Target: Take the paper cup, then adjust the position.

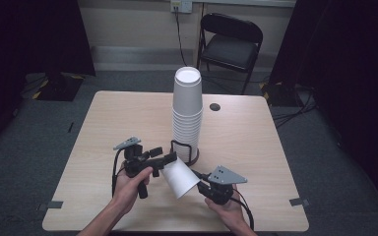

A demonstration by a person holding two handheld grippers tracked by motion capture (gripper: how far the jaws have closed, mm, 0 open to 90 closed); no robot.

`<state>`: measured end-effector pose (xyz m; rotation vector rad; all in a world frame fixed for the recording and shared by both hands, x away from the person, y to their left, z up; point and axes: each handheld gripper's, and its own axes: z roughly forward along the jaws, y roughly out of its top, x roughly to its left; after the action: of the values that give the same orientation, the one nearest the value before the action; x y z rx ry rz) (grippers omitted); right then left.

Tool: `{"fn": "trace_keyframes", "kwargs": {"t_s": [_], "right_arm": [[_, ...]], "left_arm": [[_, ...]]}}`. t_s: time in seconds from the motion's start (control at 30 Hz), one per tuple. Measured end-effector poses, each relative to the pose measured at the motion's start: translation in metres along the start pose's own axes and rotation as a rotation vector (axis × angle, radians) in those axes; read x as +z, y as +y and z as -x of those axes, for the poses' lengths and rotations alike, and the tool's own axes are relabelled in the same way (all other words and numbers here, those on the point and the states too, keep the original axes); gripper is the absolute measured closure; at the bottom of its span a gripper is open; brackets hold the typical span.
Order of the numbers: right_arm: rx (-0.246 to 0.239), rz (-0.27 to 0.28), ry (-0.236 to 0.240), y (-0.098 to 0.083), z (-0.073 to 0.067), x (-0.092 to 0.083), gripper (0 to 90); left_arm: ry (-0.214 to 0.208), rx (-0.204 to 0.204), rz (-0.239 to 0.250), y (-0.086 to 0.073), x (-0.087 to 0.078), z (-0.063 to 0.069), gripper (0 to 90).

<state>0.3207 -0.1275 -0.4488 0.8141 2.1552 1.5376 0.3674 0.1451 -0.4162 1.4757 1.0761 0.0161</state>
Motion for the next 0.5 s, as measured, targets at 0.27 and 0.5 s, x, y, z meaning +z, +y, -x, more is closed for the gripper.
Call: {"fn": "trace_keyframes", "kwargs": {"t_s": [0.27, 0.5], "right_arm": [[0.085, -0.101, -0.001, 0.001, 0.011, -0.003, 85.8], [0.111, -0.164, -0.011, 0.003, 0.021, -0.006, 85.8]], "left_arm": [[0.031, 0.104, -0.008, -0.002, 0.001, 0.003, 15.5], [0.055, 0.169, -0.024, -0.005, 0.005, 0.003, 15.5]]}}
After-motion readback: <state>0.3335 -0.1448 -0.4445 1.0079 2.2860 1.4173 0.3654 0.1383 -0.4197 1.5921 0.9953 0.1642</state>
